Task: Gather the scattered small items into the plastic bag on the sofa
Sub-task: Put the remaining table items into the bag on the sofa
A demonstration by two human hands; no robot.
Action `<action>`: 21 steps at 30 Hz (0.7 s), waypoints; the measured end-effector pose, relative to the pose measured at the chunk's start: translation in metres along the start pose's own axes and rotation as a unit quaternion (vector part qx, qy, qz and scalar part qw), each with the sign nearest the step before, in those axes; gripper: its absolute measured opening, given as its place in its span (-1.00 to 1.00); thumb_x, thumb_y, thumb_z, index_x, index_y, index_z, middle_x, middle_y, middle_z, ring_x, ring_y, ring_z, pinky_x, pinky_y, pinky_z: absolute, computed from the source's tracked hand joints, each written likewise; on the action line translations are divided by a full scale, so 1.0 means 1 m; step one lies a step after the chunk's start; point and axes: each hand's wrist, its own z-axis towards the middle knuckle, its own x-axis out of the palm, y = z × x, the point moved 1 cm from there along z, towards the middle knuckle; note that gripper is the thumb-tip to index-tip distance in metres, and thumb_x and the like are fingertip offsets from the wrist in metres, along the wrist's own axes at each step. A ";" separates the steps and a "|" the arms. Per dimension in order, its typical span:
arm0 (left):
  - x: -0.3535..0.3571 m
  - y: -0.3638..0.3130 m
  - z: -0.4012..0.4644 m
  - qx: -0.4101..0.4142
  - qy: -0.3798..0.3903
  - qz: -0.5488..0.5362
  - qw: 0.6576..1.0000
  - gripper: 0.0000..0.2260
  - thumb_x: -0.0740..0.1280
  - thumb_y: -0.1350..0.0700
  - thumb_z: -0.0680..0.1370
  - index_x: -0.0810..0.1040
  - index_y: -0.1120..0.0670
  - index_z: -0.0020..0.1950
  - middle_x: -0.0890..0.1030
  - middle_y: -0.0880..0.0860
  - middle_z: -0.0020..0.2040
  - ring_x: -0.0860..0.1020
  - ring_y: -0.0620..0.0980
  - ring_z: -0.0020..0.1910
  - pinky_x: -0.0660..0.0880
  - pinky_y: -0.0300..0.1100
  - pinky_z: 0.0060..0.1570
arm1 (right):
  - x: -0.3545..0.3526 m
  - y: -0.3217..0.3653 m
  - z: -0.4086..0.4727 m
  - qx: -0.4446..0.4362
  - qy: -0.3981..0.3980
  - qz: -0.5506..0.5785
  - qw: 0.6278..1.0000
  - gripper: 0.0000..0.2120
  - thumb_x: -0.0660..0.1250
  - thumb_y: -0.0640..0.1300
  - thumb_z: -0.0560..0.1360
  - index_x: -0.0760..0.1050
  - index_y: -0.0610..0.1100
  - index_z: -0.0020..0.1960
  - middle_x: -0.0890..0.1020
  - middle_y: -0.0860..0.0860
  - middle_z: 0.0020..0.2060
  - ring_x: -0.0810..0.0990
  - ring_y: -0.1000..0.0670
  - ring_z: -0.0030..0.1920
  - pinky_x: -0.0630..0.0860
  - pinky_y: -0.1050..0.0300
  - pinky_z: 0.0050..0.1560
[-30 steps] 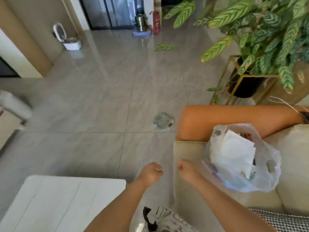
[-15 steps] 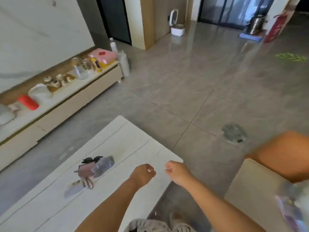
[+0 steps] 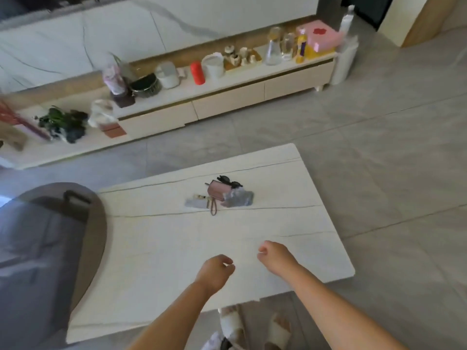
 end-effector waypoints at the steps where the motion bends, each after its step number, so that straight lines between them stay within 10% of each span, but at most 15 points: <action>1: -0.001 0.005 0.000 -0.008 -0.005 -0.025 1.000 -0.73 0.26 0.01 0.55 0.53 0.04 0.22 0.61 0.02 0.02 0.59 -0.03 0.01 0.47 -0.27 -0.10 | 0.004 0.007 0.004 -0.005 0.008 -0.006 1.000 -0.81 0.18 -0.12 0.52 0.49 -0.17 0.04 0.59 -0.09 0.07 0.54 -0.12 0.11 0.44 0.12 -0.01; 21: -0.117 0.122 0.173 -0.024 -0.020 -0.127 0.991 -0.80 0.25 0.03 0.56 0.55 -0.02 0.14 0.61 -0.05 -0.05 0.60 -0.07 -0.06 0.43 -0.35 -0.27 | 0.096 0.136 0.173 0.041 -0.011 -0.002 0.999 -0.75 0.17 -0.06 0.56 0.47 -0.09 0.18 0.58 0.01 0.12 0.54 -0.02 0.11 0.49 0.12 0.11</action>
